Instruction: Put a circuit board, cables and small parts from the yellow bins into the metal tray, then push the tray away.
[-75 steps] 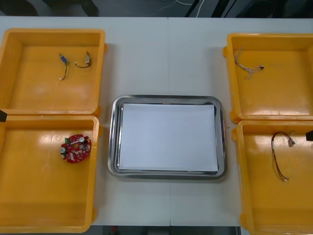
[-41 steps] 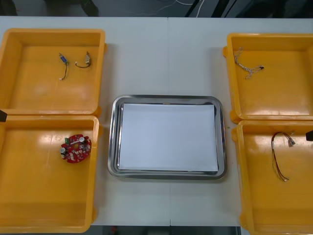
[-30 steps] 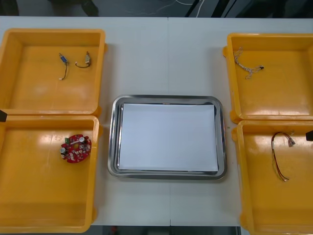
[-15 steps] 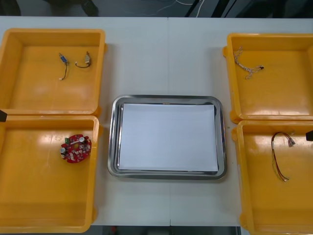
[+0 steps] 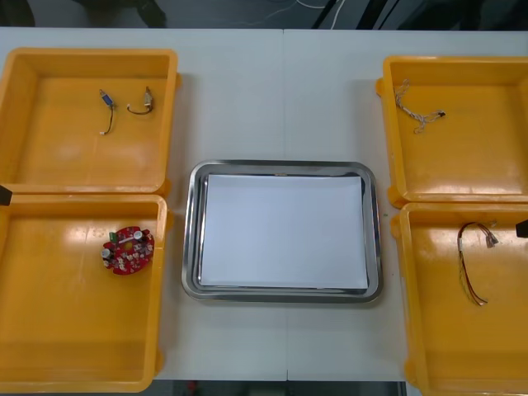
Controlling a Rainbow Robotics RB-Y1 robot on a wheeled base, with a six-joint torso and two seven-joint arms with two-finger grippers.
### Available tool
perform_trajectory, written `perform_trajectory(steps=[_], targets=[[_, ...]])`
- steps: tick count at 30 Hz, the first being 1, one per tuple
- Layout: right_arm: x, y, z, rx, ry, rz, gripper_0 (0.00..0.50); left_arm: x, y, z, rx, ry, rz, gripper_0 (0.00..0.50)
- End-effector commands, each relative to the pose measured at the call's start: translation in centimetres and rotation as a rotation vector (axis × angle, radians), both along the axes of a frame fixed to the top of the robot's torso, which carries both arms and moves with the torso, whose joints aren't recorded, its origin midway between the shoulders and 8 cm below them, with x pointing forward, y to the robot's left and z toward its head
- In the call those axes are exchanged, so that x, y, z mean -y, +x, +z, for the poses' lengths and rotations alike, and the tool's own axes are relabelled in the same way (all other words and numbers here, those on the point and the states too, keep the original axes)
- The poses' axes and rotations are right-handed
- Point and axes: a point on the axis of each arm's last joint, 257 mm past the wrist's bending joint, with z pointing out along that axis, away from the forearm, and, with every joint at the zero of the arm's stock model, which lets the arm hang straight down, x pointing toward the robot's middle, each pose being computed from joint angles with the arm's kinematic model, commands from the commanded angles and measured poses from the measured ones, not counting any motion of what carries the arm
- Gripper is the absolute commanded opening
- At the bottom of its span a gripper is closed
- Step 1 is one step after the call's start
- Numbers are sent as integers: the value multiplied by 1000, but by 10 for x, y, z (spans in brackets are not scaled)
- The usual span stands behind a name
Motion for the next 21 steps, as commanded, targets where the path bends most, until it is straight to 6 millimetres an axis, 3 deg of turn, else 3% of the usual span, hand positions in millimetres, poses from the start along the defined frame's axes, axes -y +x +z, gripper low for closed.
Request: perform_trajectory(steps=[1,21], targets=[[-5,-6,-8,-19,29,-28,500,-8,-2,8,23,29,5,500],[-5,-6,-8,-19,29,-28,500,-8,-2,8,23,29,5,500]])
